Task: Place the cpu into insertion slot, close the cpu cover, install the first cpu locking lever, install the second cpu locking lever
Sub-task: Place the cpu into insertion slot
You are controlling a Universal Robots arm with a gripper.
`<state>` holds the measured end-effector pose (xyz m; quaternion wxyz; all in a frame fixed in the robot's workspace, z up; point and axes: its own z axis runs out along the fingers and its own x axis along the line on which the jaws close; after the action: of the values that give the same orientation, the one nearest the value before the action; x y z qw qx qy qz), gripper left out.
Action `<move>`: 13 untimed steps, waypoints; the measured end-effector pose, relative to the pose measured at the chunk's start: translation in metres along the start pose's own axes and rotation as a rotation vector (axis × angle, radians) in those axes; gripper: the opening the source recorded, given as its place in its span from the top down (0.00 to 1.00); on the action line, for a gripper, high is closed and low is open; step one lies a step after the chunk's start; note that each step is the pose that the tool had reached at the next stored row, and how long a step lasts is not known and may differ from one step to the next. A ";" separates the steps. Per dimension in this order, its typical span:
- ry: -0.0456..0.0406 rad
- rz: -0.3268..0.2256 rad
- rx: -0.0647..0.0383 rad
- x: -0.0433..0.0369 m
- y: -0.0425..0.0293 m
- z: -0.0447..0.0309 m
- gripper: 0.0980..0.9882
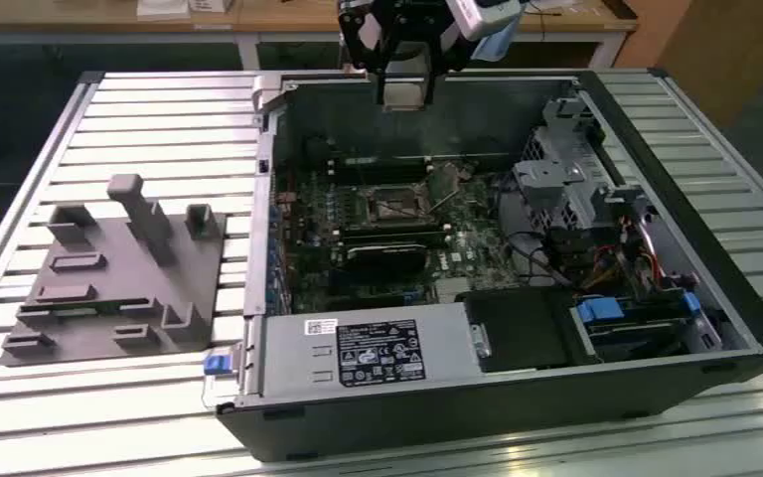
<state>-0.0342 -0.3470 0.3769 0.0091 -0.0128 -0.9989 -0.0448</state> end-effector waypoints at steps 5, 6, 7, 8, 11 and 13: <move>0.0000 0.000 0.000 0.0000 0.0000 0.0000 0.50; 0.0000 0.000 0.000 0.0000 0.0000 0.0000 0.50; 0.0000 0.000 0.000 0.0000 0.0000 0.0000 0.50; 0.0000 0.000 0.000 0.0000 0.0000 0.0000 0.50; -0.0001 0.000 0.000 -0.0001 -0.0001 0.0015 0.50; -0.0001 0.000 0.000 -0.0001 -0.0003 0.0030 0.50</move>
<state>-0.0342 -0.3470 0.3738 0.0090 -0.0128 -0.9989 -0.0448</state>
